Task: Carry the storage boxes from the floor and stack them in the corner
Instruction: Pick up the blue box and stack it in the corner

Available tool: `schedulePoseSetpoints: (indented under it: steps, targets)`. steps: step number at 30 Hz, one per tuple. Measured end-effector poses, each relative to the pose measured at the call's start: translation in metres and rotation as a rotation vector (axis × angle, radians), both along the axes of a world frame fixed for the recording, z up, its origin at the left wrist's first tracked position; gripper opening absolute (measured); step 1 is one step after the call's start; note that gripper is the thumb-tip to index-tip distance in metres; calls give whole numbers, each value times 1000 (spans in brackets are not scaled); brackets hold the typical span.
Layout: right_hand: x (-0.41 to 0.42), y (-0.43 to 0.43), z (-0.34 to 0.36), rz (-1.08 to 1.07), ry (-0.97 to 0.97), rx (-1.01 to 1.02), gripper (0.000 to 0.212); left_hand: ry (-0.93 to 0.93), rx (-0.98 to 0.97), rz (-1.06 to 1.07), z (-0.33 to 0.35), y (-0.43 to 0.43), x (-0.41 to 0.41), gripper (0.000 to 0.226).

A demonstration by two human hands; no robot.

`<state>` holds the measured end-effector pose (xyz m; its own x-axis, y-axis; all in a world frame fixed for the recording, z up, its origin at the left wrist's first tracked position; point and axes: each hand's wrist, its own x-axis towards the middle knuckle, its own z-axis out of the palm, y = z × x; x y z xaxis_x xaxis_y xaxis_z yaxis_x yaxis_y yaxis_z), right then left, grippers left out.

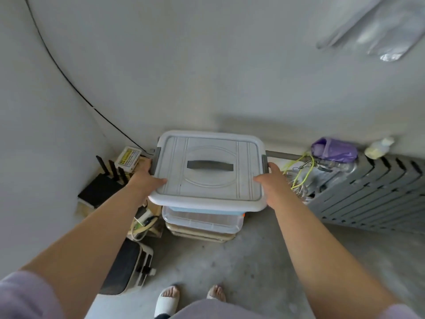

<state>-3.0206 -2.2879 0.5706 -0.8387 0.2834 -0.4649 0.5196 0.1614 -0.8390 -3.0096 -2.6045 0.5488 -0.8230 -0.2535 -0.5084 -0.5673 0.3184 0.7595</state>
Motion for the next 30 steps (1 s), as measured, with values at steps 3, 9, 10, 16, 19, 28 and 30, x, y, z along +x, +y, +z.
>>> schedulePoseSetpoints:
  steps: [3,9,10,16,19,28,30]
  targets:
    - [0,-5,-18,-43,-61,-50,56,-47,-20,-45,-18,-7,-17,85]
    - [0,-12,-57,-99,-84,-119,62,-79,-95,-114,-52,-12,-37,79]
    - [-1,-13,-62,-90,-90,-124,61,-84,-107,-117,-55,-13,-39,79]
    - [-8,-15,-81,-62,-142,-119,68,-164,-151,-140,-69,-10,-43,87]
    - [-9,-14,-88,-59,-163,-105,64,-194,-148,-154,-75,-8,-41,86]
    - [-5,-10,-107,-72,-164,-109,75,-184,-186,-181,-90,-6,-40,84]
    - [0,-10,-108,-48,-159,-87,81,-187,-246,-209,-91,-3,-39,85]
